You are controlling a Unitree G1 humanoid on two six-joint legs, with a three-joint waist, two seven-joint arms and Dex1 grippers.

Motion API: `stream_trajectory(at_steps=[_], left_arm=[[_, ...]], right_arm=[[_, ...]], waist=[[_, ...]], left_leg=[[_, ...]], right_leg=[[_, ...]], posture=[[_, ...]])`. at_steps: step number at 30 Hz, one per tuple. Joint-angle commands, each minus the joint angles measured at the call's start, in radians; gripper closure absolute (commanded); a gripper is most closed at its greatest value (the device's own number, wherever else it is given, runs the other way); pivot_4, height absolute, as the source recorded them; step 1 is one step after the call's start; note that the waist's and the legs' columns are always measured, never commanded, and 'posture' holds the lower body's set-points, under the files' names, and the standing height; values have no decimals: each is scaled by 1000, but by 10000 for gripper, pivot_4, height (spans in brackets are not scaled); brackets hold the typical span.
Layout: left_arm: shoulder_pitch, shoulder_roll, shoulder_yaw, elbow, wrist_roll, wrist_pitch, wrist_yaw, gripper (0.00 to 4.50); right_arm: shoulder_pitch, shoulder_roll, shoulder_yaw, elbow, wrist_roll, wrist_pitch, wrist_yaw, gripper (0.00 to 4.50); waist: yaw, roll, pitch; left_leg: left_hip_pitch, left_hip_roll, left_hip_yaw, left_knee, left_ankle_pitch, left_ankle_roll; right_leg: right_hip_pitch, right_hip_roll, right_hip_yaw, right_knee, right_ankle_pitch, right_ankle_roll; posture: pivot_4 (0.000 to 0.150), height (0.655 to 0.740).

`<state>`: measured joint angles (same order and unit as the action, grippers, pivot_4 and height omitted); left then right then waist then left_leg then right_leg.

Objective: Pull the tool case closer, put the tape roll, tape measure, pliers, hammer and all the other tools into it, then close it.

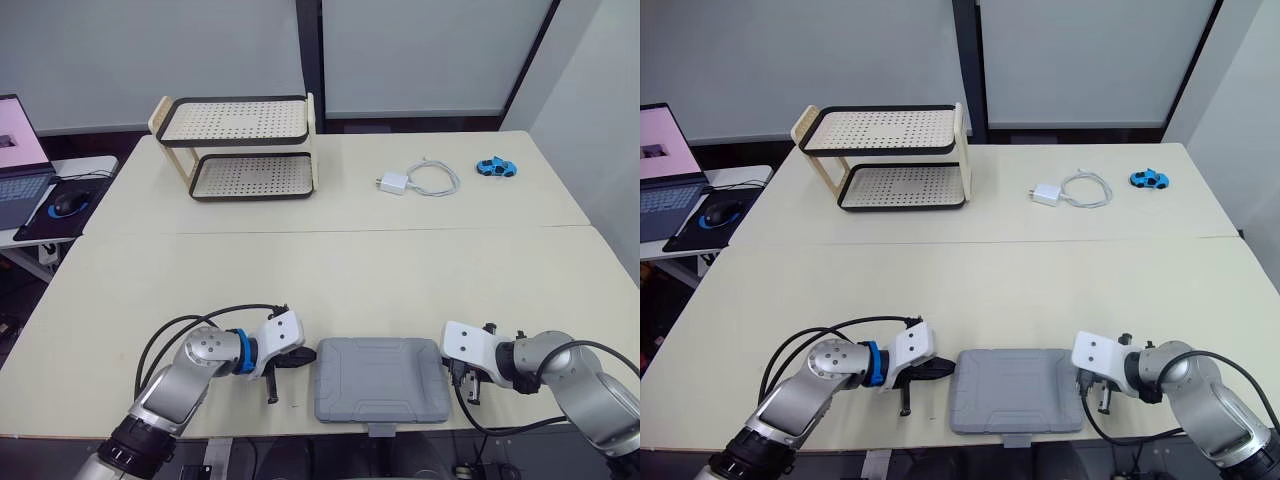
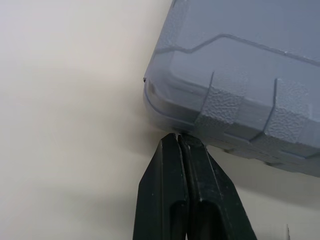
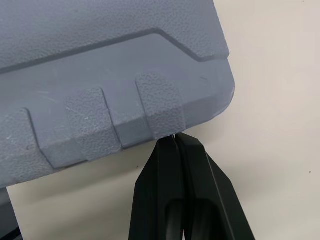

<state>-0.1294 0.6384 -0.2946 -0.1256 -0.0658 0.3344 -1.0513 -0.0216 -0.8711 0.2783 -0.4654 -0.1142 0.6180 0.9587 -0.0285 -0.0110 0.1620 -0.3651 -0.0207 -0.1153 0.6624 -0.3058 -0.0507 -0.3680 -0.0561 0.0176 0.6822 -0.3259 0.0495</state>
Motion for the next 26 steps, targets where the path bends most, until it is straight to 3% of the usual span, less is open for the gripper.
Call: stream_trajectory(at_steps=[1,5,11,16,20,26], left_arm=[[3,25,39,-31,-23,-31,-2,45000],[17,87,134,-3,-69,-35,-16,45000],[75,237,313,55,-139,-42,-67,45000],[147,313,460,131,-141,-95,-47,45000],[207,340,509,163,-151,-109,-63,45000],[258,322,531,168,-162,-113,-57,45000]], right_arm=[[0,-30,-52,-23,15,-38,-3,44516],[79,-110,-179,-20,50,-143,16,44516],[259,-124,-533,37,203,-453,93,44516],[351,-176,-740,119,312,-496,254,44516],[366,-218,-790,190,324,-502,312,44516],[293,-238,-739,284,297,-559,308,44516]], waist=[[0,0,0],[1,0,0],[0,0,0],[0,-1,1],[-1,0,0],[-1,-1,1]], left_leg=[[0,0,0,0,0,0],[0,0,0,0,0,0],[1,1,1,-1,0,0],[1,1,3,-1,0,0],[1,1,4,-1,0,0],[1,2,5,-1,0,0]], right_leg=[[0,0,0,0,0,0],[0,0,0,0,0,0],[1,0,0,0,0,0],[1,-1,1,-1,0,0],[1,0,1,0,0,0],[1,0,1,0,0,0]], posture=[[1500,7400],[1500,7400],[1500,7400],[1500,7400],[1500,7400],[1500,7400]])
